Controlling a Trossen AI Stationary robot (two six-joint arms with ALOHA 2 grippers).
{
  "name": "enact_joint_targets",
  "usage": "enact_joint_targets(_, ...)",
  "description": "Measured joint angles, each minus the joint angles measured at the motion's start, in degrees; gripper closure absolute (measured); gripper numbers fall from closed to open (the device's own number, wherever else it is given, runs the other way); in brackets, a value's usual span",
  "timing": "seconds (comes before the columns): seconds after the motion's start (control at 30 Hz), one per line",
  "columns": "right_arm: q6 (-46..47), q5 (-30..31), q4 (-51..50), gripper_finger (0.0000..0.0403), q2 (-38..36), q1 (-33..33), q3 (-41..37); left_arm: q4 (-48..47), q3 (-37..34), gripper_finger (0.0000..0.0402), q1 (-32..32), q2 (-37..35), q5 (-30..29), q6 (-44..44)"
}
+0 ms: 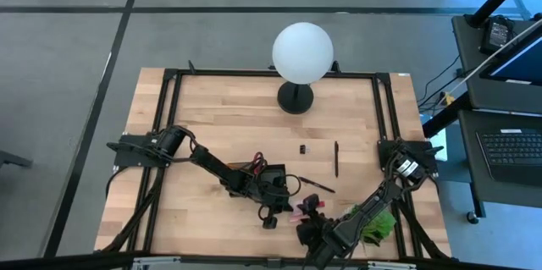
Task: Pick and place office supplies into organizer
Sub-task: Put the pink sticky notes into the black desk organizer
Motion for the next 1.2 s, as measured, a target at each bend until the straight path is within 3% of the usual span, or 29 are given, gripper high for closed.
enact_joint_targets(0.2, -0.1, 0.4, 7.8, 0.0167, 0.0, -1.9, 0.0, 0.0, 0.0, 0.0399, 0.0, 0.0, 0.2, -0.2)
enact_joint_targets(0.63, 4.5, -5.2, -0.4, 0.0171, -0.3, -2.3, 0.3, 0.0, 0.0, 0.04, 0.0, 0.0, 0.5, -0.1)
enact_joint_targets(1.2, 4.3, -10.6, -5.7, 0.03, -0.2, -0.8, 3.9, -0.2, 0.0, 0.04, 0.1, 0.0, 0.5, -0.9)
